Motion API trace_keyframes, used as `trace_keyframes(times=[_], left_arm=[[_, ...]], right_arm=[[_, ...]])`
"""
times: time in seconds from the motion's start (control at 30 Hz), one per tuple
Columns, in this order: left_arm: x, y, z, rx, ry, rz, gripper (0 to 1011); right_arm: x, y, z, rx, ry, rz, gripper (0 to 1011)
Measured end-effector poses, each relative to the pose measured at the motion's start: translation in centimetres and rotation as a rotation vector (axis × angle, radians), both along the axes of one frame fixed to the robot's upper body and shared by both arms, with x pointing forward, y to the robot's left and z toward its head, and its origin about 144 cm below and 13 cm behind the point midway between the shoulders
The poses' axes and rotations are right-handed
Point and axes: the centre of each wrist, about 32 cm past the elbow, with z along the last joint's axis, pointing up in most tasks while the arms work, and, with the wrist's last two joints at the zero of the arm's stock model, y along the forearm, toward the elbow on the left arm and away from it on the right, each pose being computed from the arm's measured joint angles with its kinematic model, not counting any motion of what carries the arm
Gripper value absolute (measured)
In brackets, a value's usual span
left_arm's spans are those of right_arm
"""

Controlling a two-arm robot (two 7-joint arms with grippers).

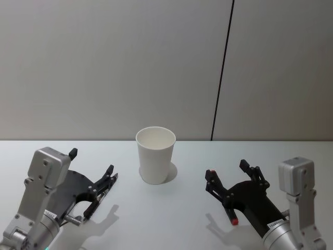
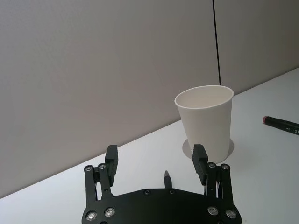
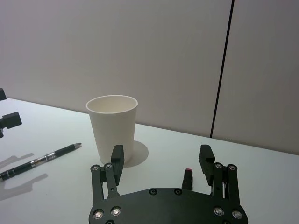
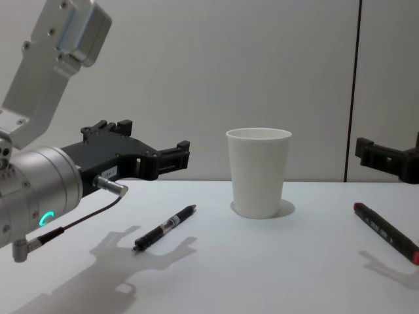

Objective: Place the pen into the pen holder.

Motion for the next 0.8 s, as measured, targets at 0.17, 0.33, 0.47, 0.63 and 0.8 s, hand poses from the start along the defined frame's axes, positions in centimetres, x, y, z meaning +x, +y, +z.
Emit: trace_keyframes(times=[0.17,0.33,0.47,0.63,0.8], left_arm=[[0.00,0.00,0.00,0.000,0.000,0.000,1003],[0.00,0.00,0.00,0.000,0.000,0.000,1003],[0.00,0.00,0.00,0.000,0.000,0.000,1003],[0.00,0.00,0.00,0.000,0.000,0.000,1003],[0.00,0.00,0.00,0.000,0.000,0.000,1003]], right_arm=[[0.00,0.00,0.00,0.000,0.000,0.000,1001],[0.00,0.00,0.00,0.000,0.000,0.000,1001],[0.00,0.00,0.00,0.000,0.000,0.000,1001],[0.07,0.02,0.04,-0.002,-0.001,0.000,1001],[0.49,0.13,0.38,-0.017,-0.001,-0.006,1001]])
